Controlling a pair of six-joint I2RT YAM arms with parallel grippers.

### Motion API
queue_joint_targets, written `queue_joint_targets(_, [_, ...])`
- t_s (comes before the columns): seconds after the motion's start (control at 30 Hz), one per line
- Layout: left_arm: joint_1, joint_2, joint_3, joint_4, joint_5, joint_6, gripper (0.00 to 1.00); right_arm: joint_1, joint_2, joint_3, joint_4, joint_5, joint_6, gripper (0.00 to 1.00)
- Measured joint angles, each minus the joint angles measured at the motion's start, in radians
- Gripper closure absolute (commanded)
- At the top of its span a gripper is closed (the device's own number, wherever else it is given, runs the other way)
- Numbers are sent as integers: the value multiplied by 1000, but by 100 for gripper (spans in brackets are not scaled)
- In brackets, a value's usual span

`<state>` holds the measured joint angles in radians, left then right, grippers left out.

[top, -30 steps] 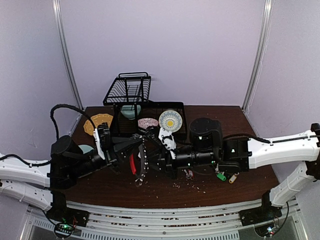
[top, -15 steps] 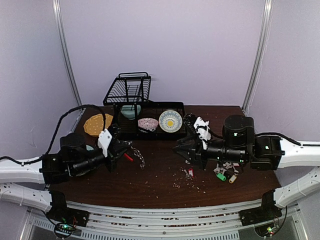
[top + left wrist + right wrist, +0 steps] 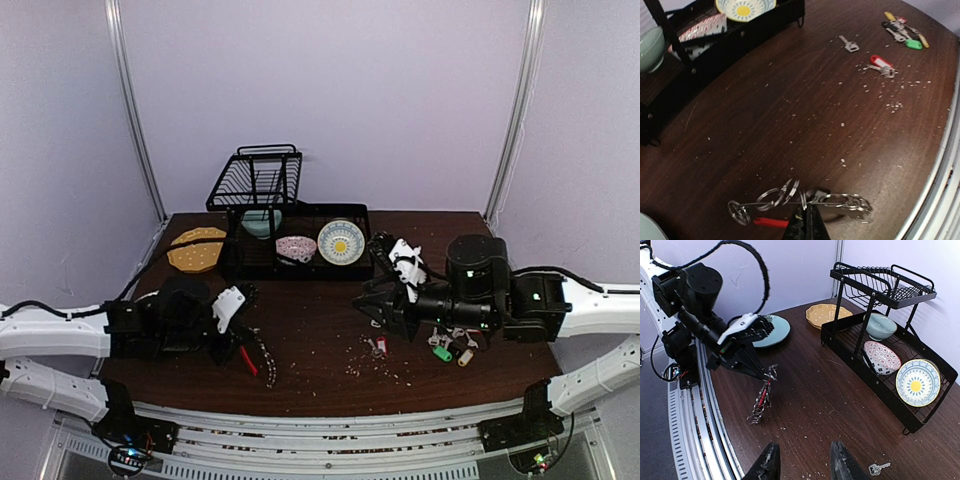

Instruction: Put the keys on the keyring

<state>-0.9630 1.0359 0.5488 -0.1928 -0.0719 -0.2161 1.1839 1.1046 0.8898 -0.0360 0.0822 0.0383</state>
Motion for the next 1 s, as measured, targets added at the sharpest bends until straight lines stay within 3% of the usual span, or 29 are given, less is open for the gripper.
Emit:
queue_joint_targets(0.17, [130,228,57,18,85,-3,100,-2,11,0,-1,1,3,63])
queue_joint_targets(0.33, [149,450,172,75,100,1,100,-25,24,0,0,6,27,62])
queue_joint_targets(0.37, [149,484,195,89,102,5,94,-33,26,0,0,8,37,61])
queue_joint_targets(0.47, [149,545,238,123,98,19,46,-72,31,-1,0,16,66,58])
queue_joint_targets(0.53, [149,549,243,141,89,24,27,-109,30,-7,2,29,92,55])
queue_joint_targets(0.63, [149,531,243,168,50,23,18,-195,25,-36,4,54,142,46])
queue_joint_targets(0.7, [149,492,233,187,15,21,14,-256,16,-61,3,76,175,28])
queue_joint_targets(0.77, [151,412,211,200,-31,17,13,-323,-1,-86,-2,97,218,3])
queue_joint_targets(0.9, [200,245,195,202,-86,-9,10,-488,-59,-142,-7,119,293,0])
queue_joint_targets(1.0, [301,127,182,192,-127,-43,7,-667,-123,-212,2,119,357,0])
